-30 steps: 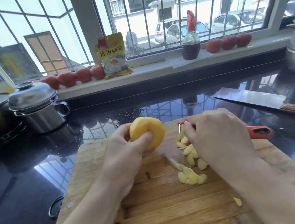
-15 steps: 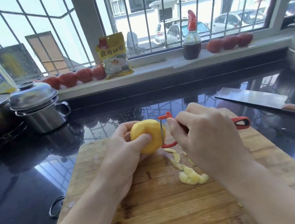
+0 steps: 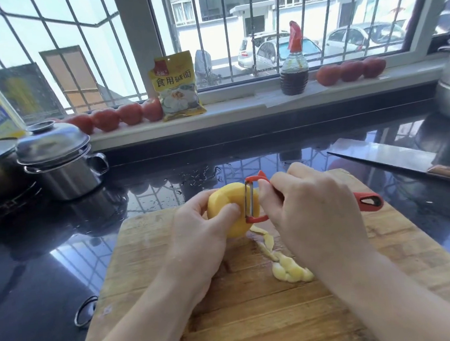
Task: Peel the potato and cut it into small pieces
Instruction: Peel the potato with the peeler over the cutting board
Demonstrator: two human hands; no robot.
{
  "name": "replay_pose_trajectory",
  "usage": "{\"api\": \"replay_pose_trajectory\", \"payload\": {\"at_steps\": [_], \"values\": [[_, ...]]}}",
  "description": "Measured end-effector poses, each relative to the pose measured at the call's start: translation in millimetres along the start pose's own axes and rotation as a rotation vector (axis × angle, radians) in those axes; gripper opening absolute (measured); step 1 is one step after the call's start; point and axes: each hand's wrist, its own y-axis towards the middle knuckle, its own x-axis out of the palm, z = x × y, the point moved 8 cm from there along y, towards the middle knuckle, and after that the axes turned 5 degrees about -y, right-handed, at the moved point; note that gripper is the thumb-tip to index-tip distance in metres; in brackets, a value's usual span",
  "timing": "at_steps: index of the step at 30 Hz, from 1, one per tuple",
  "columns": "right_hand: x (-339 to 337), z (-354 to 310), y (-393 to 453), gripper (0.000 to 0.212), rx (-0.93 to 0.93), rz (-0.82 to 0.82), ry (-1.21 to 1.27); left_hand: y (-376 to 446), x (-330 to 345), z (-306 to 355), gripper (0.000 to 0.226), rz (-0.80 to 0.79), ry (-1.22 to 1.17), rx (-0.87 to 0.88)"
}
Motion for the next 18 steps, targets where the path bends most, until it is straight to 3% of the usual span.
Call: {"api": "replay_pose_trajectory", "payload": {"at_steps": [4,9,11,15,18], "values": [[4,7,2,0.045,0.067,-0.032,0.098,0,-1,0,0.020,0.023,-0.095,-0.002],[26,31,-1,0.047,0.154,-0.266,0.059,5,-12,4,0.021,0.061,-0.416,-0.015],[22,35,-1,0.046,0.161,-0.259,0.065,9,-17,6,0.024,0.061,-0.499,-0.014],[23,30,1,0.047,0.133,-0.265,0.098,11,-16,2,0.034,-0.026,-0.445,-0.065],[14,28,3,0.047,0.084,-0.145,0.120,9,-10,-1,0.042,-0.102,-0.373,-0.081]]}}
